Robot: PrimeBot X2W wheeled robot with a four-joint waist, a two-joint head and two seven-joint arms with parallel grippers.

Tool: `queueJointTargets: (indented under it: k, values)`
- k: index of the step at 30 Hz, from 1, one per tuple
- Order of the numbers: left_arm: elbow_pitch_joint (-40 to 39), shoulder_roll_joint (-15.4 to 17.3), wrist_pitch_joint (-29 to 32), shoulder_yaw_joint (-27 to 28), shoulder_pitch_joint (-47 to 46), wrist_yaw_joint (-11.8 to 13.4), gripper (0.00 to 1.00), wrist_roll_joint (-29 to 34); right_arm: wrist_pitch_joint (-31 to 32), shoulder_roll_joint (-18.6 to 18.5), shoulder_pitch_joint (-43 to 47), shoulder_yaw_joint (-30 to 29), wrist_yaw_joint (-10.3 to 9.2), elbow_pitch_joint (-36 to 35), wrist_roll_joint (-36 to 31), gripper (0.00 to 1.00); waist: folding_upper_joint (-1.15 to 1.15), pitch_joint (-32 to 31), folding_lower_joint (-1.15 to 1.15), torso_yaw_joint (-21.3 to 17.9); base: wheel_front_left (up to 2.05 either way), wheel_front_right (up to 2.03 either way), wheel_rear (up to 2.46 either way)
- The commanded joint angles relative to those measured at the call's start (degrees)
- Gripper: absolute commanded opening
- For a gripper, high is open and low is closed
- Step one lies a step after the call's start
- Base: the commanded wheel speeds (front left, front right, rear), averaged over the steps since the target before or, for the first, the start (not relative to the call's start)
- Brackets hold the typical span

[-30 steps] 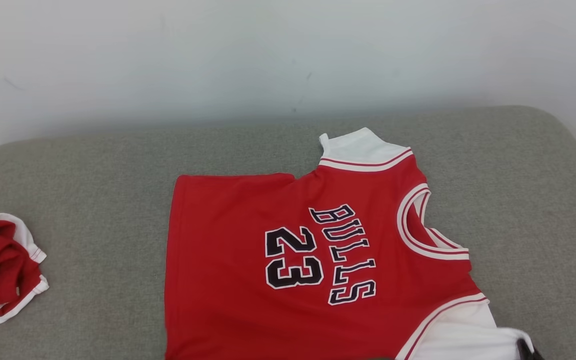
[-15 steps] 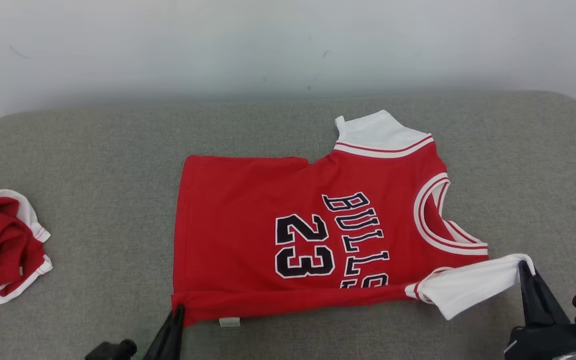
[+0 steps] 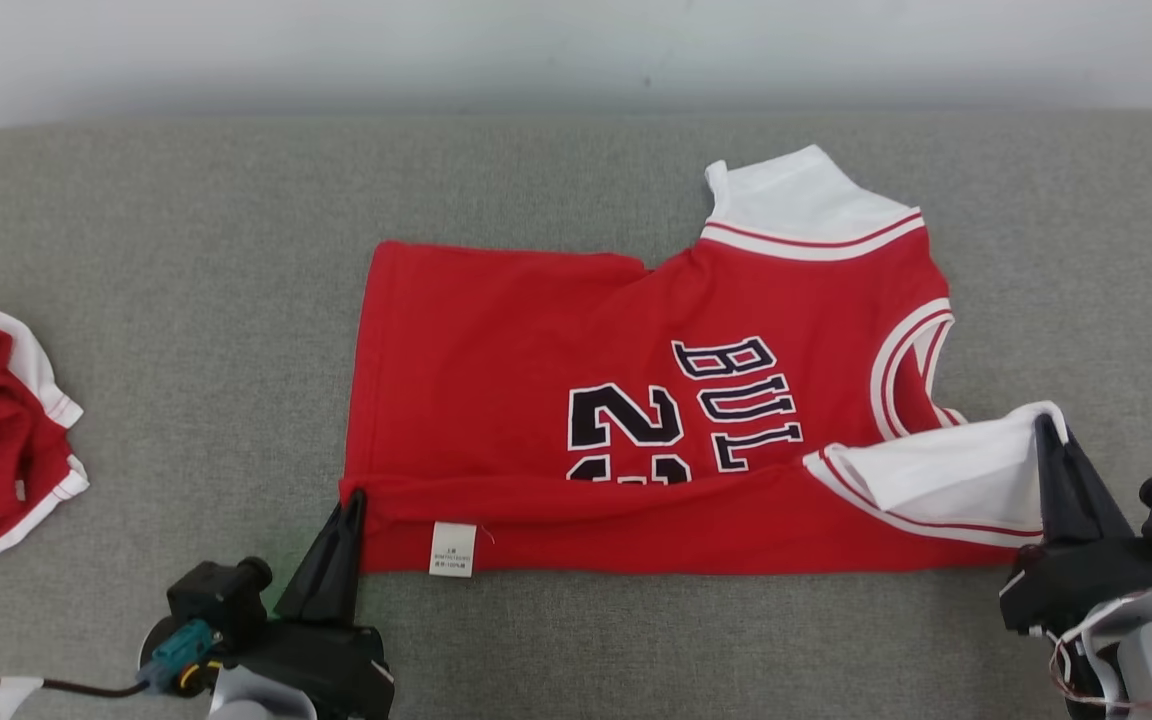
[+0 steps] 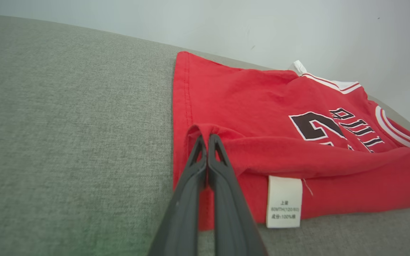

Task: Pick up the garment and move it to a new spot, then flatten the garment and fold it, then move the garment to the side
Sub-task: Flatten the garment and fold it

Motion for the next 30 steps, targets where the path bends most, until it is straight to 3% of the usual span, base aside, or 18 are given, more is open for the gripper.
queueJointTargets:
  k: [1, 24, 25, 26, 27, 28, 30]
  values:
    - [0.4, 0.2, -0.1, -0.1, -1.3, 0.1, 0.0, 0.3, 0.0, 0.0, -1.3, -0.2, -0.08, 0.5, -0.5, 0.0, -0.01, 2.1, -0.01, 0.4, 0.0, 0.0, 0.0]
    - [2.3, 0.2, -0.1, 0.9, -8.5, 0.1, 0.0, 2.5, 0.0, 1.1, -10.1, -1.2, -0.08, 2.0, -1.8, 0.0, -0.01, 7.3, -0.01, 0.8, 0.0, 0.0, 0.0]
    - [2.5, 0.2, -0.1, 0.9, -8.9, 0.1, 0.02, 2.5, 0.0, 1.0, -10.3, -1.1, -0.08, 2.3, -1.8, 0.0, -0.01, 7.4, -0.01, 0.8, 0.0, 0.0, 0.0]
    - [2.6, 0.2, -0.1, 0.9, -9.2, 0.1, 0.34, 2.4, 0.0, 1.0, -10.4, -1.1, -0.08, 2.8, -1.7, 0.0, -0.01, 7.5, -0.01, 0.8, 0.0, 0.0, 0.0]
    - [2.5, 0.2, -0.1, 1.2, -9.4, 0.1, 0.58, 2.5, 0.0, 1.1, -10.4, -1.3, -0.08, 3.5, -1.4, 0.29, -0.01, 7.6, -0.01, 0.8, 0.0, 0.0, 0.0]
    - [2.5, 0.2, -0.1, 1.7, -9.4, 0.2, 1.0, 2.4, 0.0, 1.2, -10.7, -1.4, -0.08, 3.9, -1.5, 0.95, -0.01, 7.6, -0.01, 0.8, 0.0, 0.0, 0.0]
    - [2.8, 0.2, -0.1, 2.1, -9.3, 0.6, 1.0, 3.1, 0.0, 1.2, -11.1, -1.8, -0.08, 4.0, -1.7, 1.0, -0.01, 7.6, -0.01, 0.8, 0.0, 0.0, 0.0]
